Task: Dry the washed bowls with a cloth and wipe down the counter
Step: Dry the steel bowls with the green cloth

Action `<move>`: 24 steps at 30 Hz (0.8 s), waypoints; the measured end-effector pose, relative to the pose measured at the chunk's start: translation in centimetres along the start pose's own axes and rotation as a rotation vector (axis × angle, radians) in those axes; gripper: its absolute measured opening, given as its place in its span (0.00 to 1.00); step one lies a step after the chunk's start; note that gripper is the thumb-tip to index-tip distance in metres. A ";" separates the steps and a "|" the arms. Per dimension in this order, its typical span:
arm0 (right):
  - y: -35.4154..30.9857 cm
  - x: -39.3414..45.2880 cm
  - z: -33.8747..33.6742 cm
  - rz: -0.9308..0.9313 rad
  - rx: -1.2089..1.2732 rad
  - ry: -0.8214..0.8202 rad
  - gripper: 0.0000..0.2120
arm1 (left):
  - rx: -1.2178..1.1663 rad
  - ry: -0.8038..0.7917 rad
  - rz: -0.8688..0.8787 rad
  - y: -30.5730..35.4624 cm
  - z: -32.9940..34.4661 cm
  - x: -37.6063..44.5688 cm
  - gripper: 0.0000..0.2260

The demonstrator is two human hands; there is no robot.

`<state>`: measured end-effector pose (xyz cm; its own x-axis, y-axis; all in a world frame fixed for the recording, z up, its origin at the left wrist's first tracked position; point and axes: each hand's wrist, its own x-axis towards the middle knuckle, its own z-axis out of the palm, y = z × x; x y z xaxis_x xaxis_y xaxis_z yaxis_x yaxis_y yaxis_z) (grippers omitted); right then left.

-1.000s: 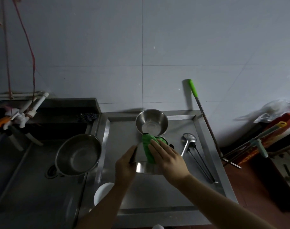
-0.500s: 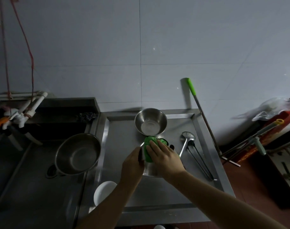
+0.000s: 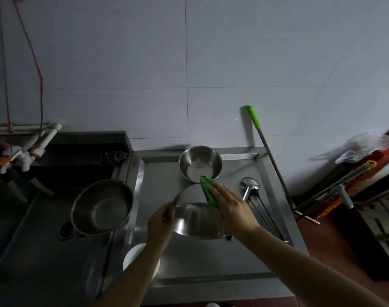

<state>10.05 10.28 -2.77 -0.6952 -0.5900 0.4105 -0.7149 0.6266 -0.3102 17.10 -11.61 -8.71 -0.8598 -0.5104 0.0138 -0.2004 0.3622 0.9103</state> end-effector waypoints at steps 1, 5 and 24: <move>-0.3 0.0 0.1 -0.048 -0.057 -0.011 0.35 | 0.099 0.000 0.105 0.4 0.1 0.1 0.08; -1.5 0.1 1.2 -0.129 -0.232 -0.045 0.31 | 0.228 -0.132 0.498 2.6 1.5 0.4 0.11; 0.4 0.0 1.3 0.024 -0.021 -0.110 0.38 | 0.197 -0.208 0.261 -0.2 -0.6 2.0 0.21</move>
<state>9.64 9.89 -4.04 -0.7168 -0.6263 0.3066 -0.6972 0.6510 -0.3002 15.70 -13.13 -8.63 -0.9666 -0.2194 0.1322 -0.0308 0.6121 0.7902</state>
